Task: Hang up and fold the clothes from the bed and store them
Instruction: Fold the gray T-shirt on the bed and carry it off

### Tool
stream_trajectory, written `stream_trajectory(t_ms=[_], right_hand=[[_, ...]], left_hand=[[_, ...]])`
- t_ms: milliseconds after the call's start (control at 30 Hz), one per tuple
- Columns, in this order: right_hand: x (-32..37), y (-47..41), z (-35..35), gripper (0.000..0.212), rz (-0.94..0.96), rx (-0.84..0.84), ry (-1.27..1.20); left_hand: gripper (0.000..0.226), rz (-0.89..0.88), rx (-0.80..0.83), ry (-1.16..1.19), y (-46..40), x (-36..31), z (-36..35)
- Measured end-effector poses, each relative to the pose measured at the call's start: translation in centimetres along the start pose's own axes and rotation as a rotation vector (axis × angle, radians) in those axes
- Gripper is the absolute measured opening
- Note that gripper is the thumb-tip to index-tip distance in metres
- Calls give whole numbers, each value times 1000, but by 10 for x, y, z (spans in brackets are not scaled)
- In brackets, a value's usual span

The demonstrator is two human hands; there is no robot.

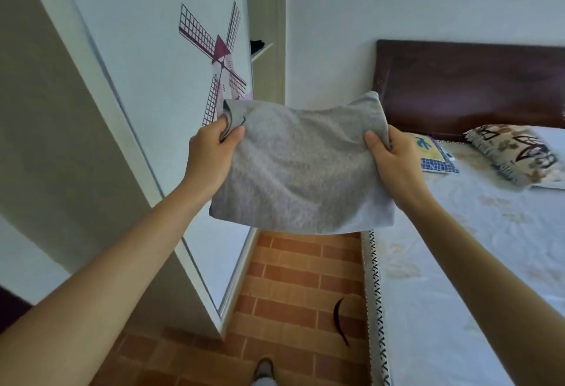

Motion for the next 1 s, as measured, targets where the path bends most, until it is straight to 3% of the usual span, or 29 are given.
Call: stream_trajectory(t_ms=[200, 467, 567, 700, 900, 1000], right_hand=[[-20, -92, -47, 20, -17, -98, 84], [-51, -179, -52, 26, -69, -289, 180], [-72, -204, -61, 22, -128, -302, 193], [-97, -256, -83, 22, -148, -275, 194], [-147, -361, -123, 29, -120, -219, 158], [-168, -426, -130, 30, -136, -201, 138]], left_hand=[[26, -69, 52, 75, -106, 25, -79], [11, -136, 214, 243, -208, 18, -184], [12, -167, 281, 244, -233, 24, -217], [28, -75, 296, 256, -274, 49, -251], [18, -20, 280, 249, -352, 74, -318], [24, -7, 253, 253, -402, 71, -360]])
Point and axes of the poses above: each hand's wrist, its own y-axis away from the middle knuckle, its own z-axis out of the back of the hand, x = y × z, the point moved 2 cm from there along -y, towards the middle knuckle, and after that the axes turned 7 degrees about -x, right-handed, at the moved point
